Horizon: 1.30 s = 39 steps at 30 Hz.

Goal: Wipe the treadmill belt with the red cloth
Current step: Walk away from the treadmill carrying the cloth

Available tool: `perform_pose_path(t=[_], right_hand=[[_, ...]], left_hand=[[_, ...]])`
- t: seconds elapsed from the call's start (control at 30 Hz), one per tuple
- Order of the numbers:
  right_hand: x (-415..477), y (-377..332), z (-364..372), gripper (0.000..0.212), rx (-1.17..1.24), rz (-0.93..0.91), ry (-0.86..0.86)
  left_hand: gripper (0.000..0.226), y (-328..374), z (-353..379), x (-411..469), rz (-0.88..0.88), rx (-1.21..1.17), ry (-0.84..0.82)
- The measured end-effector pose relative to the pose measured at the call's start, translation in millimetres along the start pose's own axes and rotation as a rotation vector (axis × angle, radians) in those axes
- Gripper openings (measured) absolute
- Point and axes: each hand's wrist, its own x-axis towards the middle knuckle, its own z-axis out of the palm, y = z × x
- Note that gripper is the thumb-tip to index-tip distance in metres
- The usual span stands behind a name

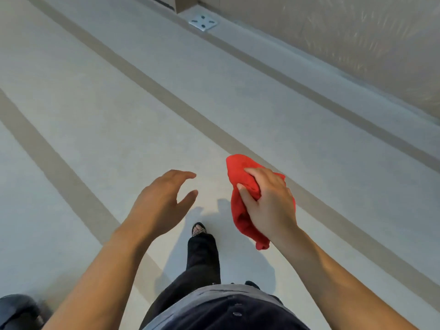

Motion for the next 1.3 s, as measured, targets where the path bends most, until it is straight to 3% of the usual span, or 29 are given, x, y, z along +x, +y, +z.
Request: perform_pose_path(t=[0.23,0.47,0.6,0.83,1.07,1.3], right_hand=[[200.5,-36.2,25.9,0.031,0.031,-0.056,0.054],[362.6,-1.6,40.2,0.032,0.033,0.124,0.153],[490.1,9.4,56.4,0.032,0.024,0.077,0.161],[719.1,-19.9,82.0,0.034,0.006,-0.128,0.006],[900.2,-100.9,161.0,0.033,0.087,-0.350,-0.130],[1075.7,-158.9,231.3,0.033,0.100,-0.337,-0.122]], left_hand=[[0.043,-24.1,-76.3,194.1,0.055,0.115,0.003],[0.045,-20.1,-112.1,384.1,0.204,0.132,-0.051],[0.045,-29.3,-127.5,507.1,0.214,0.161,-0.055],[0.045,-73.8,-204.3,675.0,0.049,0.151,0.058],[0.043,-176.1,-267.0,782.0,-0.236,0.066,0.172],[0.044,-284.1,-342.7,935.9,-0.233,0.085,0.147]])
